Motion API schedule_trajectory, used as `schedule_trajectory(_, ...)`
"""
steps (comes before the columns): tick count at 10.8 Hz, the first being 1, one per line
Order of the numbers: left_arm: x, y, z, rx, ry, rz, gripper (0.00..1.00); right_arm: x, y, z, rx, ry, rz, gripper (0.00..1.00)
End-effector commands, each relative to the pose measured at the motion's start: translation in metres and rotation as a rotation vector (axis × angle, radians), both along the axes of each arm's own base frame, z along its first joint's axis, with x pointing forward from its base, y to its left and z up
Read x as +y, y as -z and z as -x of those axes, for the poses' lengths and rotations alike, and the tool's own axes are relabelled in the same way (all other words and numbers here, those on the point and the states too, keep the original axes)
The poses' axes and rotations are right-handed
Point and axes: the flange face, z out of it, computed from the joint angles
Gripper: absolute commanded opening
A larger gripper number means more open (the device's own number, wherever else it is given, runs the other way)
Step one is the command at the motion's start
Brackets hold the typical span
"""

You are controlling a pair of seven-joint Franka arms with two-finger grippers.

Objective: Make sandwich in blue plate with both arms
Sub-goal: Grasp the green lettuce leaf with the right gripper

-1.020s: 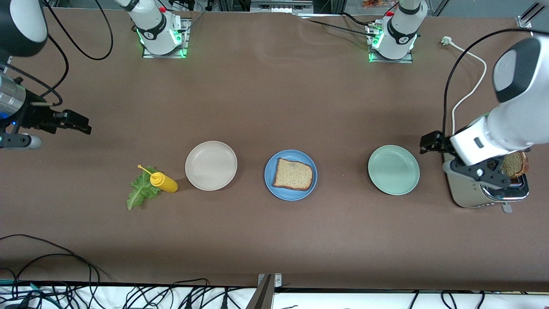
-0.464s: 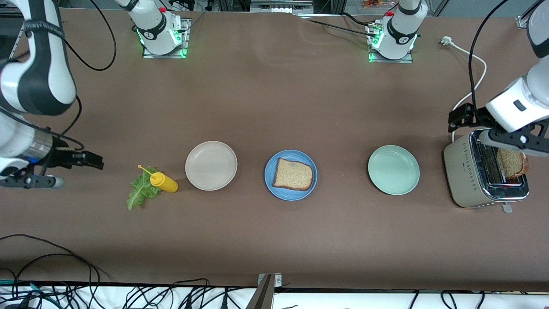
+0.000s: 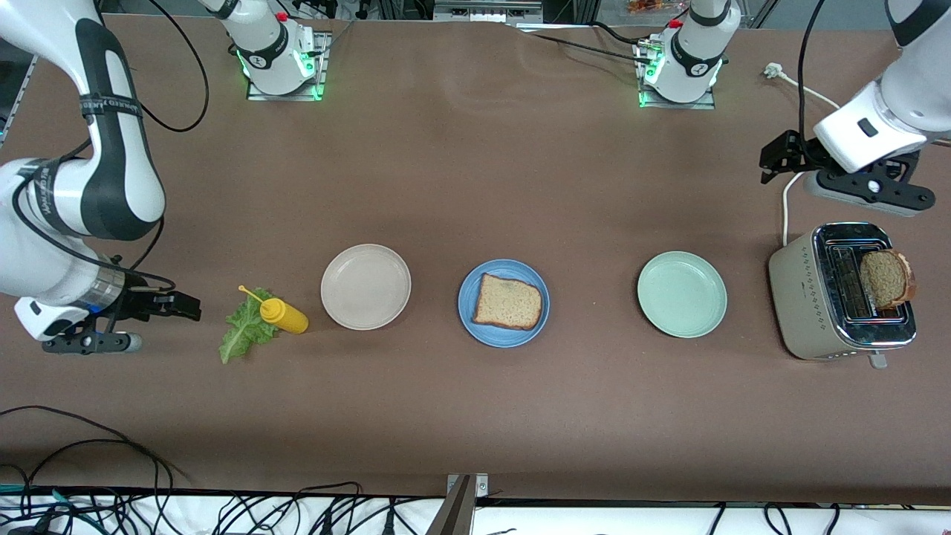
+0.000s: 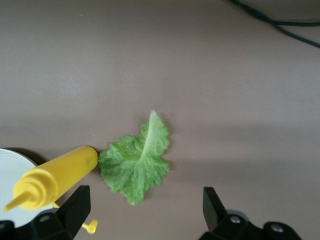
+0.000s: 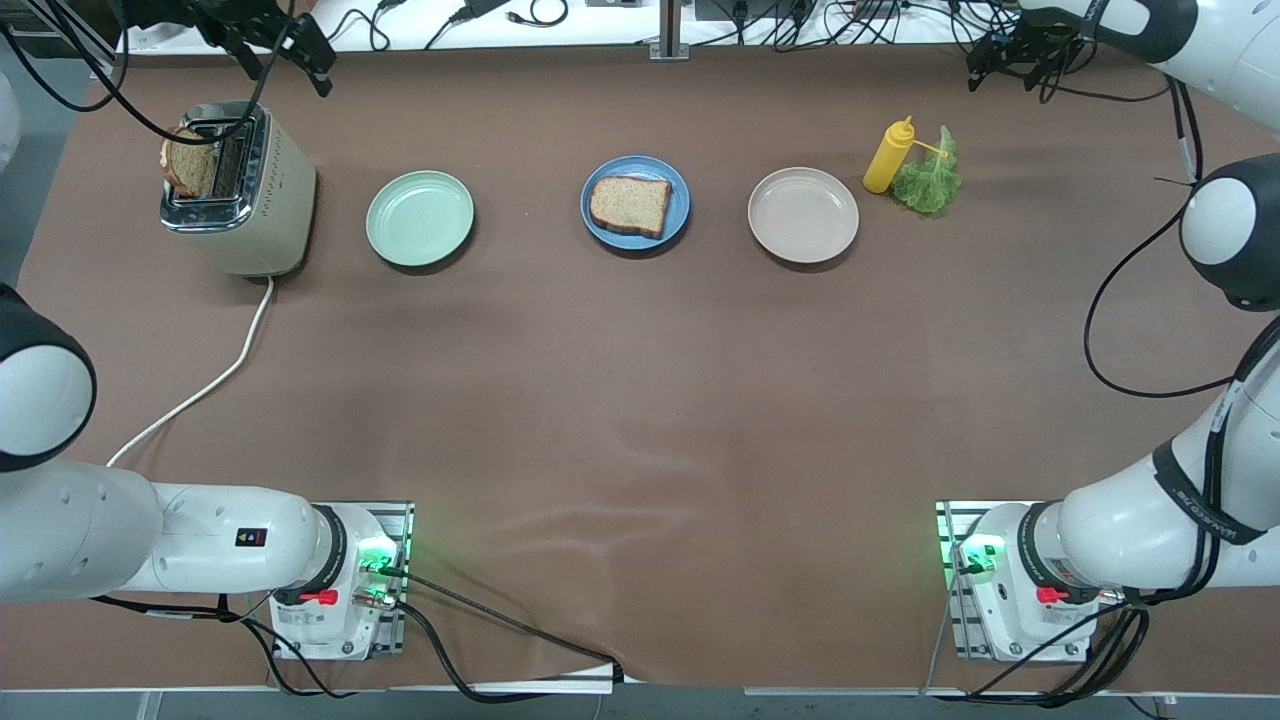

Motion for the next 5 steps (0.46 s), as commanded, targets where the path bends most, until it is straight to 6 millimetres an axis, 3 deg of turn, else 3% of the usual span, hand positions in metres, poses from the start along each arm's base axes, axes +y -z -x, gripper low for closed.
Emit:
schedule_trajectory(1, -0.016, -0.006, 0.004, -0.028, 0.021, 0.0, 1.0, -0.008, 0.027, -0.011, -0.03, -0.04, -0.028, 1.0)
schedule_trajectory(5, -0.017, -0.006, 0.001, -0.026, 0.018, 0.01, 1.0, -0.023, 0.077, -0.02, -0.063, -0.088, -0.061, 1.0)
